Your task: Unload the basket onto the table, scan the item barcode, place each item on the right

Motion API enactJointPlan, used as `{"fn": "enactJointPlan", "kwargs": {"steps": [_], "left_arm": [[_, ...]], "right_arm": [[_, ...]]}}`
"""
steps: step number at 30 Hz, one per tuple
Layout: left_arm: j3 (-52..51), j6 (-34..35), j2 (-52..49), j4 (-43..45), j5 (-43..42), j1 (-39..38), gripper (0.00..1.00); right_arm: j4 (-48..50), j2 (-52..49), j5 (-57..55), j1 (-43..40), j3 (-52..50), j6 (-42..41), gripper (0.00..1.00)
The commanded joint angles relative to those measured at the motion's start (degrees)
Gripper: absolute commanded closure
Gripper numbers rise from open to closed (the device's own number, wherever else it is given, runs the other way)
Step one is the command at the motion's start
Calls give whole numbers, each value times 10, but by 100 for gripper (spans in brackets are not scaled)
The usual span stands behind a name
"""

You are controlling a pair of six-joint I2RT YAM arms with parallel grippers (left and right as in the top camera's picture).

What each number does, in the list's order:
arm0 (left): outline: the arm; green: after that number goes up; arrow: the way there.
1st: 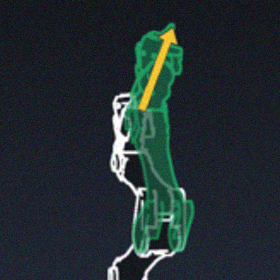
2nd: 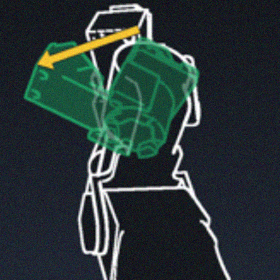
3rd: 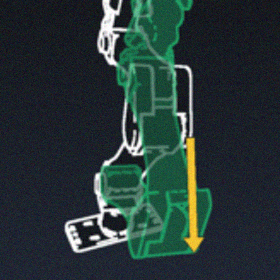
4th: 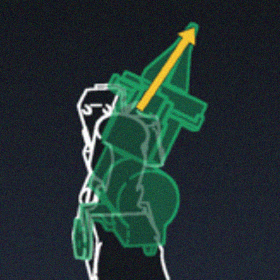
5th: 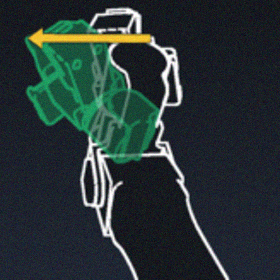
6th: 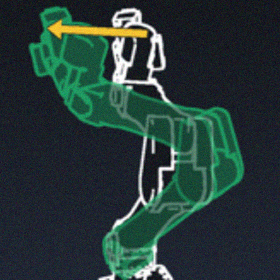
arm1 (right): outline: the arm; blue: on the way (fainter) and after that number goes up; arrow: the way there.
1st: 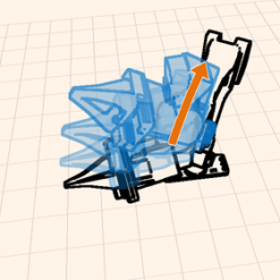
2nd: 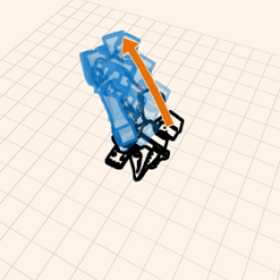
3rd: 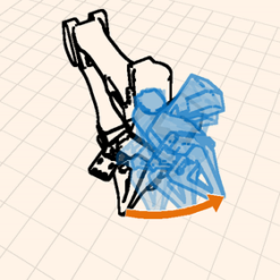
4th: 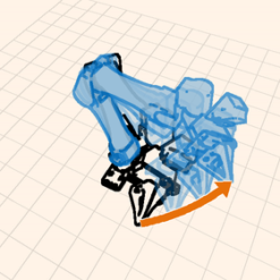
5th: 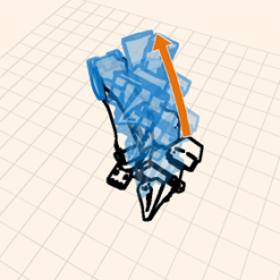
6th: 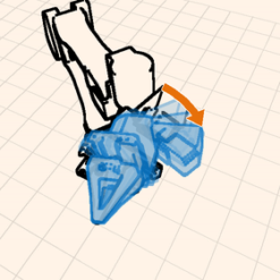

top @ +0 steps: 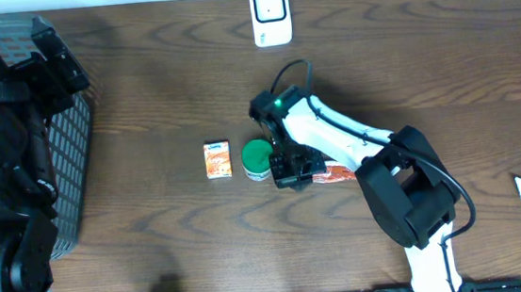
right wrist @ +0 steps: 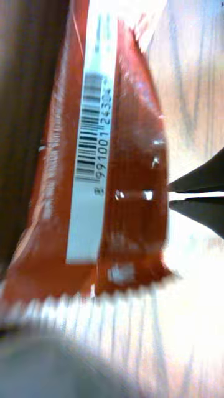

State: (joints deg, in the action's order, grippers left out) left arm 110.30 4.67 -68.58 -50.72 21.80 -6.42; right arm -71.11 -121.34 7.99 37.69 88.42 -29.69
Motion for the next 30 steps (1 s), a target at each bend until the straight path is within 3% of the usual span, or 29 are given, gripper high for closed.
{"fn": "enactJointPlan", "kwargs": {"steps": [1,15,24,30], "left_arm": [[-2,5,1,3,7,2,2],[-2,5,1,3,7,2,2],[-2,5,1,3,7,2,2],[-2,5,1,3,7,2,2]], "right_arm": [[-5,43,-23,4,56,-9,99],[43,14,-51,-18,28,-11,99],[94,-7,-44,-12,-74,-31,99],[83,0,-42,-1,-57,-17,99]]}}
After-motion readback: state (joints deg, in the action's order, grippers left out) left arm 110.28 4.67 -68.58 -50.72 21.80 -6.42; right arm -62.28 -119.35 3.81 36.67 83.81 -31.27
